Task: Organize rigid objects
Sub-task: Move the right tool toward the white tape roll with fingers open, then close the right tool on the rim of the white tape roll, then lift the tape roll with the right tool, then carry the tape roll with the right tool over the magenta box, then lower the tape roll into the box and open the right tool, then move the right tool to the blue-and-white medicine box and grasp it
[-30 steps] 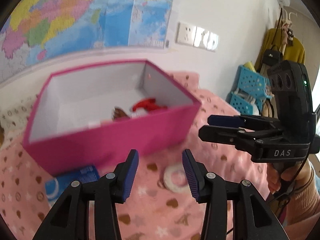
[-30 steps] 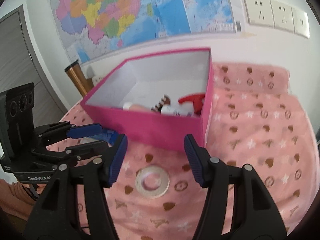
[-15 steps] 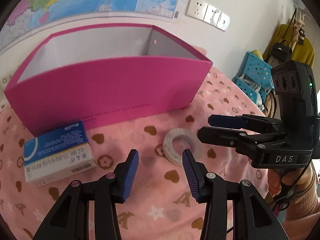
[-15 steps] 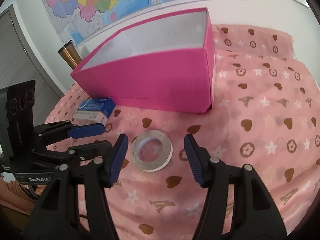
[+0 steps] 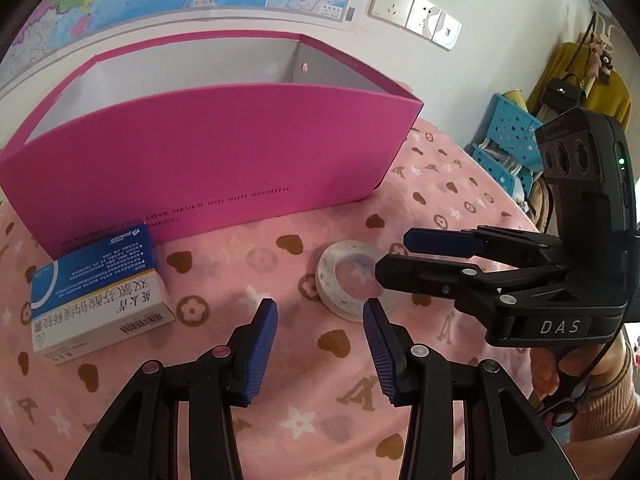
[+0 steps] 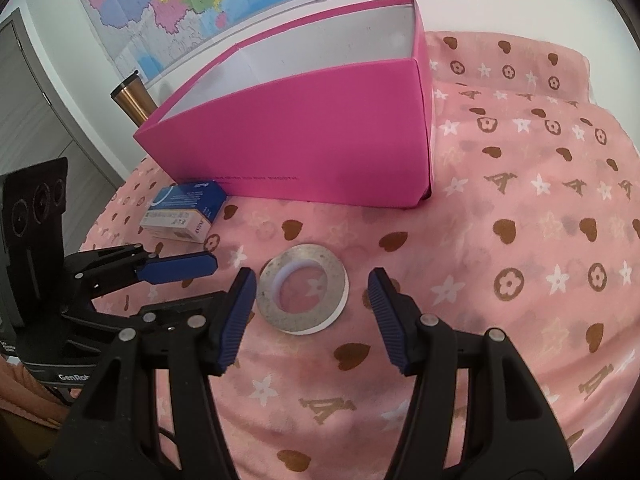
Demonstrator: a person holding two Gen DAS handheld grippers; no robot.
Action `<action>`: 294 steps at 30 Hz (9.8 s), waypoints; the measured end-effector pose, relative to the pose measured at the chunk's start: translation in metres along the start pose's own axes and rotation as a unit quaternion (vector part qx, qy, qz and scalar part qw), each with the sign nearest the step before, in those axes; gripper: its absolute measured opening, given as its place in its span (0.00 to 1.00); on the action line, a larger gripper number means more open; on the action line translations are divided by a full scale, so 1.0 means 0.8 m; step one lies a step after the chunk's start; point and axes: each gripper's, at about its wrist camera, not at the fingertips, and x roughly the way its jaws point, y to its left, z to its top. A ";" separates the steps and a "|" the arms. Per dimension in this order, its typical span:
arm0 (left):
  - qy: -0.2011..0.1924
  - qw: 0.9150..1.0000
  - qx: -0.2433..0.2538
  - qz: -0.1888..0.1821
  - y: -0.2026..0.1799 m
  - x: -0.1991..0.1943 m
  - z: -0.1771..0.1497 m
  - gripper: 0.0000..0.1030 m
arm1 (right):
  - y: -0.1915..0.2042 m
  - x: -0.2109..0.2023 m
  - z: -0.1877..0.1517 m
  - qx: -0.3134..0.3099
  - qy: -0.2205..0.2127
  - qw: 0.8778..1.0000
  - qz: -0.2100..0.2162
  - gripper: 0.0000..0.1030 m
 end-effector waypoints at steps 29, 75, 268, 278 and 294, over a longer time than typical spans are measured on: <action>0.021 1.000 -0.005 -0.020 -0.001 0.010 -0.003 0.37 | 0.000 0.021 0.001 -0.021 0.025 0.999 -0.022 0.39; 0.023 0.998 0.000 -0.055 -0.015 0.005 -0.003 0.36 | 0.005 -0.006 -0.002 -0.019 -0.003 0.999 -0.027 0.15; -0.115 0.985 -0.065 0.110 0.119 -0.111 -0.001 0.57 | 0.075 0.004 0.071 -0.089 -0.034 0.994 0.054 0.39; -0.062 0.986 -0.115 0.102 0.163 -0.087 -0.042 0.57 | 0.111 0.087 0.060 -0.084 0.028 0.993 0.081 0.41; -0.042 0.992 -0.096 0.068 0.151 -0.074 -0.046 0.54 | 0.117 0.112 0.067 -0.062 0.032 0.994 0.080 0.41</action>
